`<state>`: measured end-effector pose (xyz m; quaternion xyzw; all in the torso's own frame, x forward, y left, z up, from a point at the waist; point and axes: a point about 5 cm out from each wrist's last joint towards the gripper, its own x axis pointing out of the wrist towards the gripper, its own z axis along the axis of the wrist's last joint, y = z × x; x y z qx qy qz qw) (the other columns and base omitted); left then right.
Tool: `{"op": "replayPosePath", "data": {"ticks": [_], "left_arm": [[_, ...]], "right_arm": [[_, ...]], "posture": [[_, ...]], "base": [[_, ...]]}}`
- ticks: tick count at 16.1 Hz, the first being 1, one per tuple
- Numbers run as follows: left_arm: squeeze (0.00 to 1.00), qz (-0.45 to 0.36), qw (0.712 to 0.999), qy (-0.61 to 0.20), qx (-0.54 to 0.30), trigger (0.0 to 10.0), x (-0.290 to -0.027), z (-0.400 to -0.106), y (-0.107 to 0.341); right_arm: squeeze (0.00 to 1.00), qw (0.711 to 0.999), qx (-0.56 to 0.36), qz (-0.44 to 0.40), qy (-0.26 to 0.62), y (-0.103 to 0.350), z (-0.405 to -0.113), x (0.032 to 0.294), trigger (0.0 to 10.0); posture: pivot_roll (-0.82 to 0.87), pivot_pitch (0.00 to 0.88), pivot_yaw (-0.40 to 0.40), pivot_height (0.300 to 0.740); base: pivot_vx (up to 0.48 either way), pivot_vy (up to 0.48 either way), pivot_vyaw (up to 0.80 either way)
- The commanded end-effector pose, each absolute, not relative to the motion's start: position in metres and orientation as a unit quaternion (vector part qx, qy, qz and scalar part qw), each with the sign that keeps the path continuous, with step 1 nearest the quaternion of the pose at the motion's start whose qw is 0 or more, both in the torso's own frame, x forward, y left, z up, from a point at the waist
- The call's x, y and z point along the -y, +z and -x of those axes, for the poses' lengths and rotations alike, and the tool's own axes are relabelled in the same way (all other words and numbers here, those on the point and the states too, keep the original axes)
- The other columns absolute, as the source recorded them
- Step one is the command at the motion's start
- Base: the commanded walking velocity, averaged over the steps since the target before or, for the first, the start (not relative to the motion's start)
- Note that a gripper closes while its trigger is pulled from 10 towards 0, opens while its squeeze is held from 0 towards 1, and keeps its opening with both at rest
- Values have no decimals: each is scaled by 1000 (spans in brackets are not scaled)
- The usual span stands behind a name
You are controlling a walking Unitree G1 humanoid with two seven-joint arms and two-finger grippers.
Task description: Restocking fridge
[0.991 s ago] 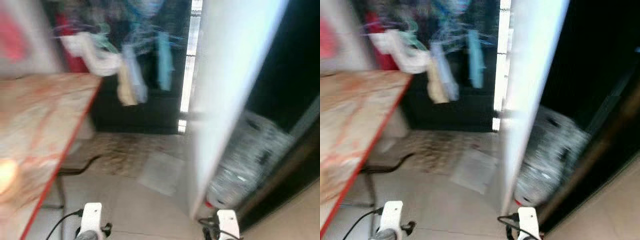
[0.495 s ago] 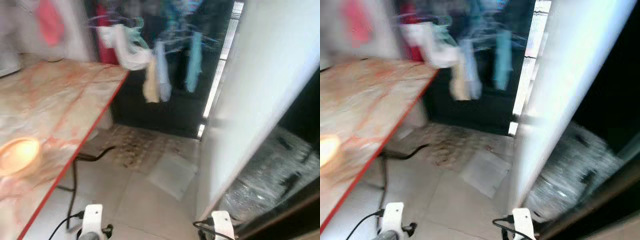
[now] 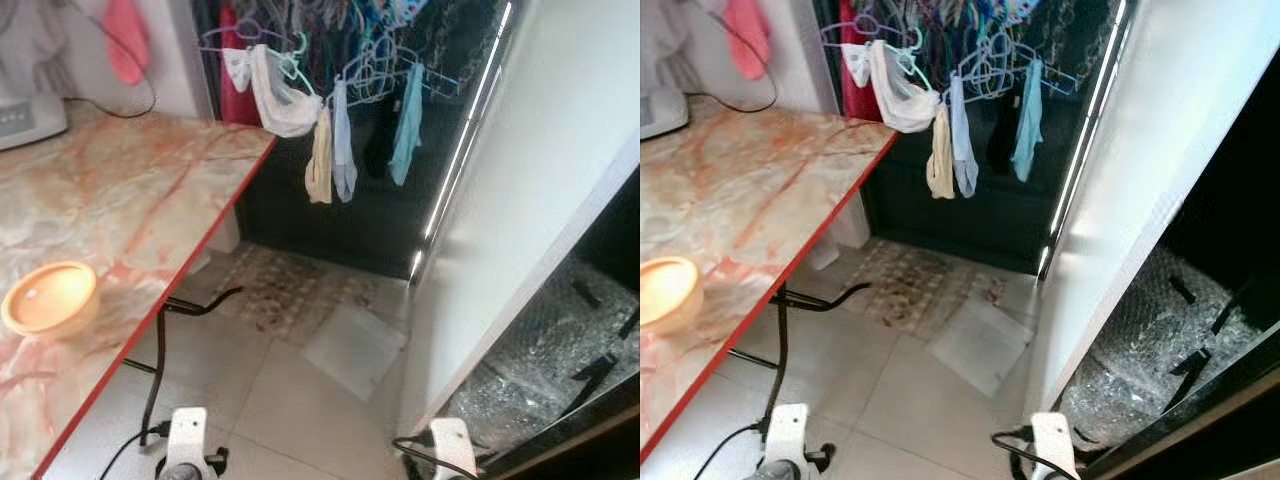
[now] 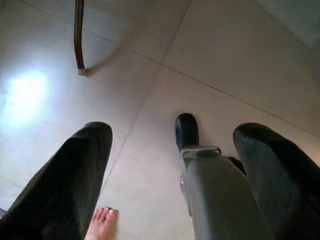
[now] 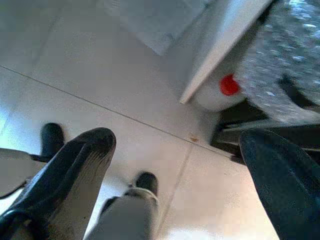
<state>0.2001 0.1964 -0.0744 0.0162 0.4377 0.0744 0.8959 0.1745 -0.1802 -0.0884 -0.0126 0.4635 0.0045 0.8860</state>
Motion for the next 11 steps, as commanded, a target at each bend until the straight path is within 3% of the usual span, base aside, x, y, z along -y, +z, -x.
{"op": "replayPosePath", "data": {"ticks": [1, 11], "left_arm": [[0, -10, 892, 86, -444, 10000, -201, -195, -76], [0, -8, 889, 88, -450, 10000, -201, -192, -78]], "right_arm": [[0, 884, -466, 12, 9, -89, -175, 176, 10000], [0, 882, -471, 17, 15, -89, -174, 175, 10000]], "posture": [[-104, 23, -9, 740], [-107, 1, -10, 740]], "base": [[0, 0, -631], [0, 0, -670]]}}
